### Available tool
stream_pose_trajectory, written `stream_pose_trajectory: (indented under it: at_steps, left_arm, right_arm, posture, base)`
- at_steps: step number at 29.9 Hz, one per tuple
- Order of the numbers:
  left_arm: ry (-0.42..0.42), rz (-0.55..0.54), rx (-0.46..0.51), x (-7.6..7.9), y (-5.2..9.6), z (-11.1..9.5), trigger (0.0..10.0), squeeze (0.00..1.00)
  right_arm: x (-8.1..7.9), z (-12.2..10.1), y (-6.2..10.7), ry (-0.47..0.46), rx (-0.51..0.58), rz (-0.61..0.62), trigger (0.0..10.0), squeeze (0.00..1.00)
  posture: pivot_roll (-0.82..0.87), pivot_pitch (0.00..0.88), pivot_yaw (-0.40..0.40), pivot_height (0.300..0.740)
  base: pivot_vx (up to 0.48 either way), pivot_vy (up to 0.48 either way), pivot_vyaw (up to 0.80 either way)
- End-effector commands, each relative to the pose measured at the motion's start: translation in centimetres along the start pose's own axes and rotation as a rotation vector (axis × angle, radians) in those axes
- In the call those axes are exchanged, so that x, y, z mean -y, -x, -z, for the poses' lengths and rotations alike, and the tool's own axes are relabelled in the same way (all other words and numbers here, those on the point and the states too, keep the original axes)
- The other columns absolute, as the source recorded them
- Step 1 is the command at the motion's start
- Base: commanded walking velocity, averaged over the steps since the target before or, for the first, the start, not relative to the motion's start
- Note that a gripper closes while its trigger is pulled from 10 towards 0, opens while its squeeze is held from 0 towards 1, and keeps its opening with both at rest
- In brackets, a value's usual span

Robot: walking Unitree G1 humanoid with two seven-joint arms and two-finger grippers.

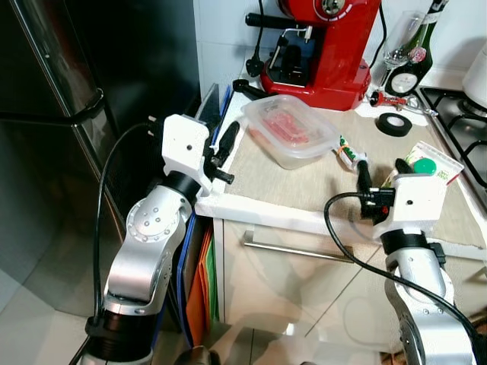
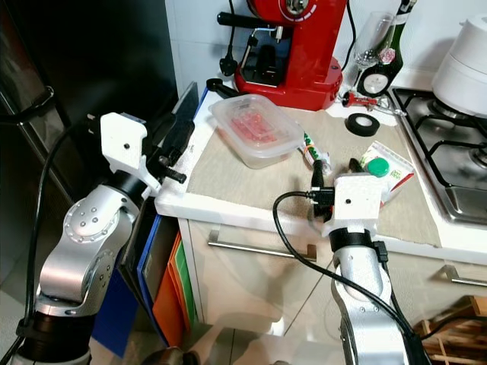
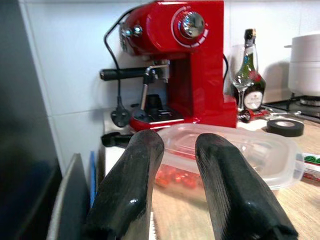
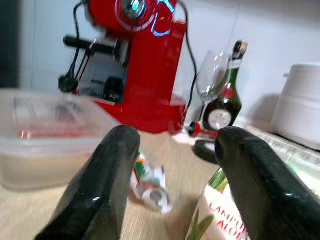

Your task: Restocking fridge

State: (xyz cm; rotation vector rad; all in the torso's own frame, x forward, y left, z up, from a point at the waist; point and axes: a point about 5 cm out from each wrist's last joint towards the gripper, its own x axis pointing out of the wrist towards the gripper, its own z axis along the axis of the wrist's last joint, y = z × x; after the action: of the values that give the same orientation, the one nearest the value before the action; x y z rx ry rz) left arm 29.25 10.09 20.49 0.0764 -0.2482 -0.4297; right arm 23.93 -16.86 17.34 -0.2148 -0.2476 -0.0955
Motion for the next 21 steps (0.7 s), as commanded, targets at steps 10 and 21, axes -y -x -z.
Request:
stream_pose_trajectory:
  at_steps: [10,21]
  left_arm:
    - [-0.02,0.024,0.031,0.0,-2.0,-0.6,10.0,0.0]
    - [-0.04,0.007,0.049,-0.5,-2.3,-0.9,10.0,0.0]
  right_arm:
    - [0.3,-1.5,-0.1,0.105,0.101,0.099,10.0,1.0]
    - [0.5,0.4,-1.0,0.118,0.032,0.191,10.0,0.0]
  posture:
    - [0.04,0.0,0.037,0.73]
    - [0.07,0.0,0.025,0.73]
  base:
    - [0.0,0.0,0.0]
    - [0.0,0.0,0.0]
